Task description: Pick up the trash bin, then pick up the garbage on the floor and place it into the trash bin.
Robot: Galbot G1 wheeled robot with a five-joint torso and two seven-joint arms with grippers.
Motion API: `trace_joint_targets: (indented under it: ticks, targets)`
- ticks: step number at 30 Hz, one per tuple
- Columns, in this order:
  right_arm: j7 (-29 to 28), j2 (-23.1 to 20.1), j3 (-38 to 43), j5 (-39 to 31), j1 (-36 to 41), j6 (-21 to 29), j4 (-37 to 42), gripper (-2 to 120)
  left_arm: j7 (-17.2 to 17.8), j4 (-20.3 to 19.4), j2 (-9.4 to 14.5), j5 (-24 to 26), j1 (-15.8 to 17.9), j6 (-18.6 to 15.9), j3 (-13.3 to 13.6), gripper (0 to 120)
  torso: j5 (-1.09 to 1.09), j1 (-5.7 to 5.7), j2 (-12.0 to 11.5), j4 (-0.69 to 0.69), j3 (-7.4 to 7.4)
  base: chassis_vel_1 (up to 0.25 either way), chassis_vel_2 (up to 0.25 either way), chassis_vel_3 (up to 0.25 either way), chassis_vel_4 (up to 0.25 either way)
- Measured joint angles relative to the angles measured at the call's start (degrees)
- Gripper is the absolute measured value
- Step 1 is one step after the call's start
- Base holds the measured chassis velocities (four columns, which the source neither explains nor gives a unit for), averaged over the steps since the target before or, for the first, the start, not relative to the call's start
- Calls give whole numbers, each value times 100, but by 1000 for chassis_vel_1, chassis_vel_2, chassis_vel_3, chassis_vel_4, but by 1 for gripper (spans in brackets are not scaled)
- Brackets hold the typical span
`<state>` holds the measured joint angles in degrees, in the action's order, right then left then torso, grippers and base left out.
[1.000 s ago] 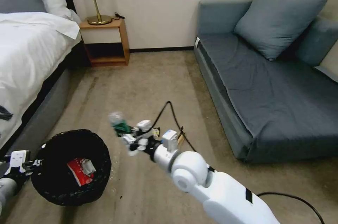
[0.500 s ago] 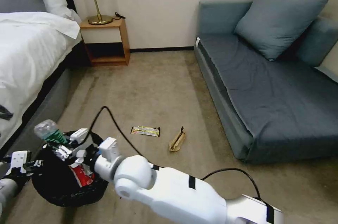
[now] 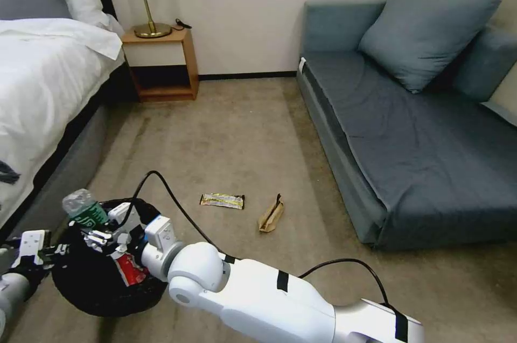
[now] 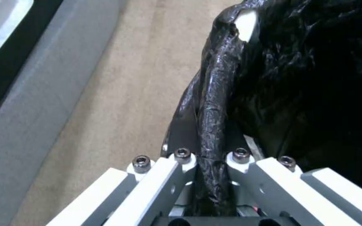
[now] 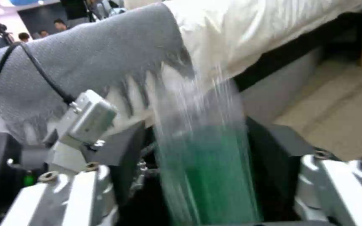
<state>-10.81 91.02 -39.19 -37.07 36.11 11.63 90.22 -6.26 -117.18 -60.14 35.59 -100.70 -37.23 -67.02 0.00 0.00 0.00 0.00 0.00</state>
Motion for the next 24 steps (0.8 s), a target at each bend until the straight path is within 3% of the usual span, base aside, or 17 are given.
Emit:
trace_joint_targets:
  ticks: [2,3,7,15,17,24]
  targets:
    - [0,-24,37,3,29,25,33,75,0,0,-2,0,8,-1,8,3,0,0,0,0,0,0,0,0,0]
    - [-58,-71,64,30,76,48,89,88,0,4,-9,1,33,-3,24,3,0,0,0,1,0,0,0,0,0]
    - [-137,-232,232,343,251,55,239,98,0,13,-10,14,41,-3,22,3,0,0,0,1,0,0,0,0,0]
    - [13,-939,1249,1587,1148,-360,751,100,1,4,-63,46,27,1,-88,3,2,0,0,1,0,0,0,0,0]
    - [180,-1358,1835,2106,1708,-692,1001,100,-2,7,-73,44,30,3,-92,3,2,0,0,-2,-1,0,0,0,0]
    - [437,-1899,2714,2647,2515,-1198,1380,100,-4,14,-96,44,38,6,-134,3,2,0,0,-1,-1,0,0,0,0]
